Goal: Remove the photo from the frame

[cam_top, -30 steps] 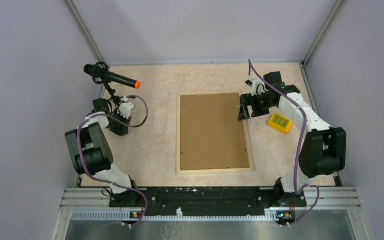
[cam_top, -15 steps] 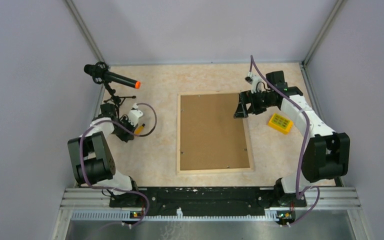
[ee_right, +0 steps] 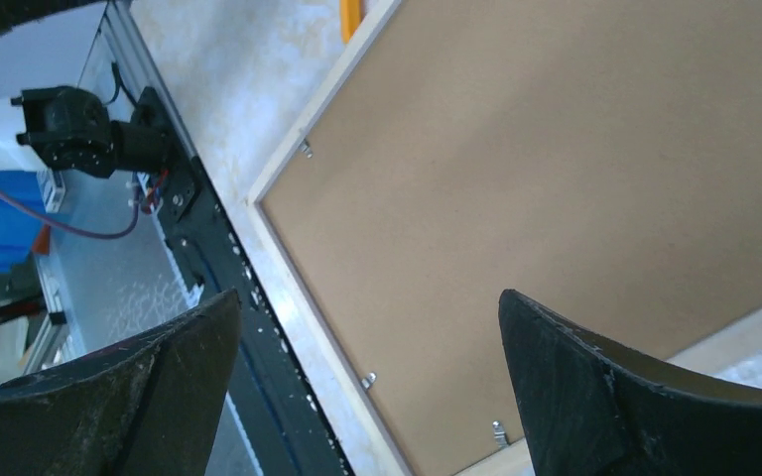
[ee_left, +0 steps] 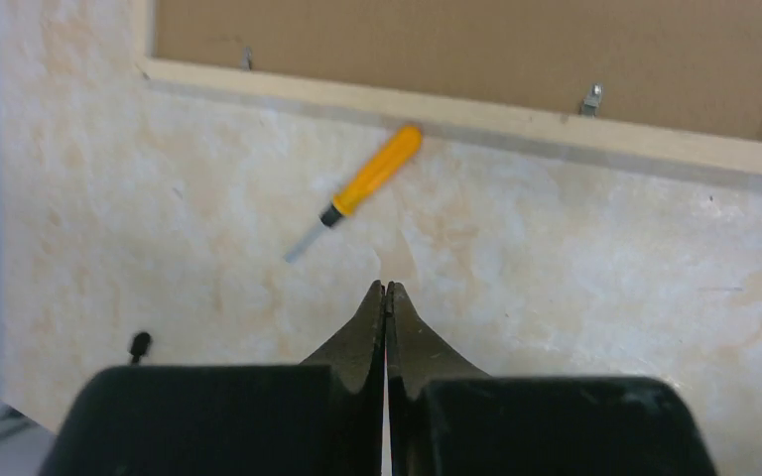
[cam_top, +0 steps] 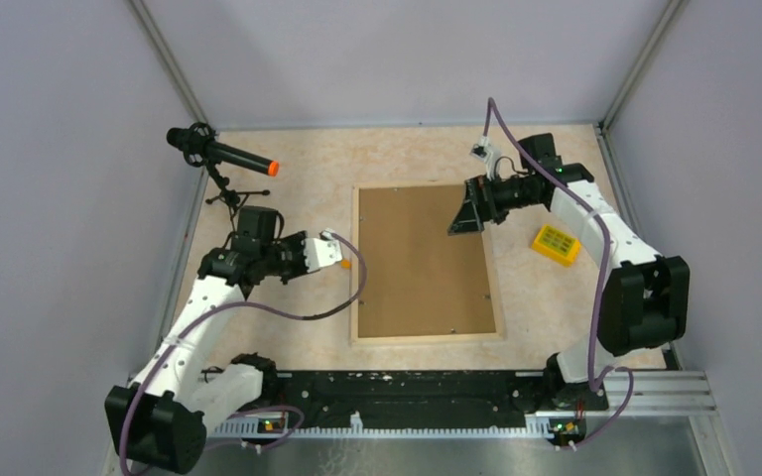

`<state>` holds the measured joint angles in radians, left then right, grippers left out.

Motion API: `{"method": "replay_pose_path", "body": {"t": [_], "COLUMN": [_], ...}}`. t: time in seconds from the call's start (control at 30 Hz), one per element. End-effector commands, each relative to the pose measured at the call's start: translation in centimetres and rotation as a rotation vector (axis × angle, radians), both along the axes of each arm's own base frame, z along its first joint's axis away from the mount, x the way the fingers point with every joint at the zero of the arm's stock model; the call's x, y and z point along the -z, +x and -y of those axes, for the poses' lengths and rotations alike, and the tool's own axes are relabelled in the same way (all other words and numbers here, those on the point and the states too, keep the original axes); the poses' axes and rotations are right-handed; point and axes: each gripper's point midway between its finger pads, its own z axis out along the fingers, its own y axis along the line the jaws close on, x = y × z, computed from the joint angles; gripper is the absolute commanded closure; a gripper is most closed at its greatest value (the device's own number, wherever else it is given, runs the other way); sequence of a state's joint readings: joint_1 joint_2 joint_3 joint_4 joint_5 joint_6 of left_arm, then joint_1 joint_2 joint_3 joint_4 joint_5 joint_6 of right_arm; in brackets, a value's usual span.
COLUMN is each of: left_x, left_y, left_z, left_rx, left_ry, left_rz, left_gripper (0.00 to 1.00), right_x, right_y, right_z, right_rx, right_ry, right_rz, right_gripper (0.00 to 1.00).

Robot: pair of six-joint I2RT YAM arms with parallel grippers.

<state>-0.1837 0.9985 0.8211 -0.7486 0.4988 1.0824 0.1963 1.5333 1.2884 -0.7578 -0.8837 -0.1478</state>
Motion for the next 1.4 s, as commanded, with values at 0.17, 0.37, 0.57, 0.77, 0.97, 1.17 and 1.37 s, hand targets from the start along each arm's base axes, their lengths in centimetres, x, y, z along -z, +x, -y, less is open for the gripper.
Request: {"method": "replay_pose_path", "body": {"t": [0.17, 0.37, 0.57, 0.77, 0.97, 1.17, 1.37], "left_x": [2.1, 5.3, 8.1, 10.9, 12.7, 12.6, 8.6], "left_y": [4.0, 3.6, 3.5, 3.5, 1.8, 0.7, 0.3], "left_z": [2.4, 1.7, 1.7, 1.3, 1.6, 2.0, 3.4], "left_rx": [-0.075, 0.112, 0.301, 0.371, 0.458, 0.393, 0.292], "left_ry": [0.08, 0.219, 0.32, 0.44, 0.545, 0.507, 0.343], "left_rz": [-0.104, -0.112, -0.183, -0.277, -0.293, -0.356, -0.391], "left_gripper": [0.62, 0.3, 0.23, 0.33, 0.57, 0.96, 1.0], "right_x": [-0.3, 0.0, 0.5, 0.4, 0.7, 0.3, 0.0], "right_y": [-0.3, -0.4, -0.7, 0.1, 1.0, 2.9, 6.7], "right_z": [-2.5, -1.4, -0.7, 0.7, 2.0, 2.4, 2.2], "right_rx": [-0.104, -0.106, -0.1, -0.053, -0.025, -0.015, -0.025], "right_ry": [0.0, -0.023, -0.011, -0.015, -0.049, -0.098, -0.137], "right_rz": [0.006, 0.038, -0.009, -0.013, -0.011, -0.012, -0.058], "right_gripper": [0.03, 0.02, 0.02, 0.02, 0.02, 0.01, 0.01]}}
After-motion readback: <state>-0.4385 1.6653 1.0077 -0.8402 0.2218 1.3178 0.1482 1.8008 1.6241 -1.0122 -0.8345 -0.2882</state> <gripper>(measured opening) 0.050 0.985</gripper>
